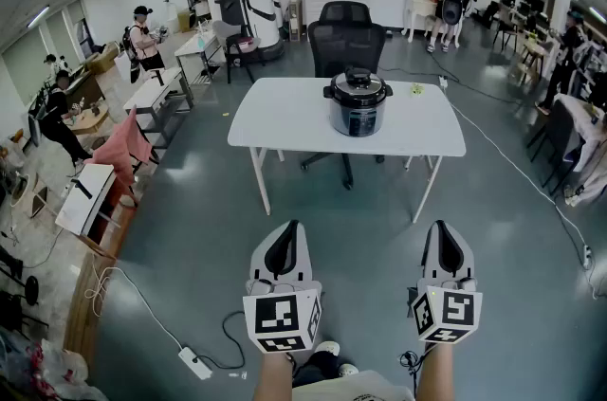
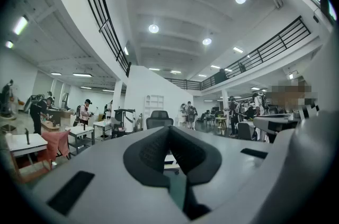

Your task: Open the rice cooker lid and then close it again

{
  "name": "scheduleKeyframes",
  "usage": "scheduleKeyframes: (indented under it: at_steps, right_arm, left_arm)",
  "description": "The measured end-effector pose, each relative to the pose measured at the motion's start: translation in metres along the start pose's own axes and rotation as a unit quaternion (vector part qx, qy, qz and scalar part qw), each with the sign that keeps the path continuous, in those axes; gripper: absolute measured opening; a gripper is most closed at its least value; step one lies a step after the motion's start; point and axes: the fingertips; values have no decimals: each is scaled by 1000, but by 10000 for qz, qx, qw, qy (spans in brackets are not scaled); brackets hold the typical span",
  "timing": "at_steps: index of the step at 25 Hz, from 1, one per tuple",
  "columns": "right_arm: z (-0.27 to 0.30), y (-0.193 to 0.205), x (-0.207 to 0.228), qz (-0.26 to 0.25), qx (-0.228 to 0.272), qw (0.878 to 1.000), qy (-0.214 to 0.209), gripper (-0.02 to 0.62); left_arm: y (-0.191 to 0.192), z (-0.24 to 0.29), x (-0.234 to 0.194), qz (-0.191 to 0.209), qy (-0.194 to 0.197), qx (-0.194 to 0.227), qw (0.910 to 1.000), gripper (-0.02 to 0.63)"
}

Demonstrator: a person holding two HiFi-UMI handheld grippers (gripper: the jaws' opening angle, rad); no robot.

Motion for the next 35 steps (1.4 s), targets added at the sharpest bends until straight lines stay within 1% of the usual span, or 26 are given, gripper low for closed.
scheduleKeyframes:
  at_steps: [10, 14, 16, 18, 21, 23, 29, 35]
  right_arm:
    - [19, 3, 2, 5, -41, 10000, 26, 14]
    - [33, 3, -3, 48, -7, 10000, 86, 15]
    - [42, 0, -8, 31, 23, 10000, 45, 18]
    - [51, -3, -14, -10, 53, 10000, -30, 72]
    - [65, -5, -24, -28, 98, 9999, -113, 130]
    - [75, -5, -32, -39, 113, 9998, -137, 181]
    - [104, -5, -51, -87, 54, 9998, -166, 244]
    - [133, -2, -56, -155, -55, 9997, -183, 259]
  left_arm:
    - [1, 19, -4, -9, 40, -27, 10000, 14]
    - [2, 32, -15, -33, 63, -36, 10000, 14]
    - [0, 40, -22, -43, 76, -35, 10000, 14]
    - [-2, 48, -28, -40, 91, -32, 9999, 14]
    - [-3, 61, -39, -22, 121, -26, 9999, 14]
    - [-3, 71, -48, -15, 148, -23, 9999, 14]
    - [-4, 99, -71, 16, 222, -98, 9997, 14]
    - [-3, 128, -85, -23, 280, -175, 9995, 14]
Point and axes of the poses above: the fingertips, and each gripper's own axes: z forward along the fingers, x to its right, y out of its underside, and after that the axes turned 15 degrees about -x, right-handed
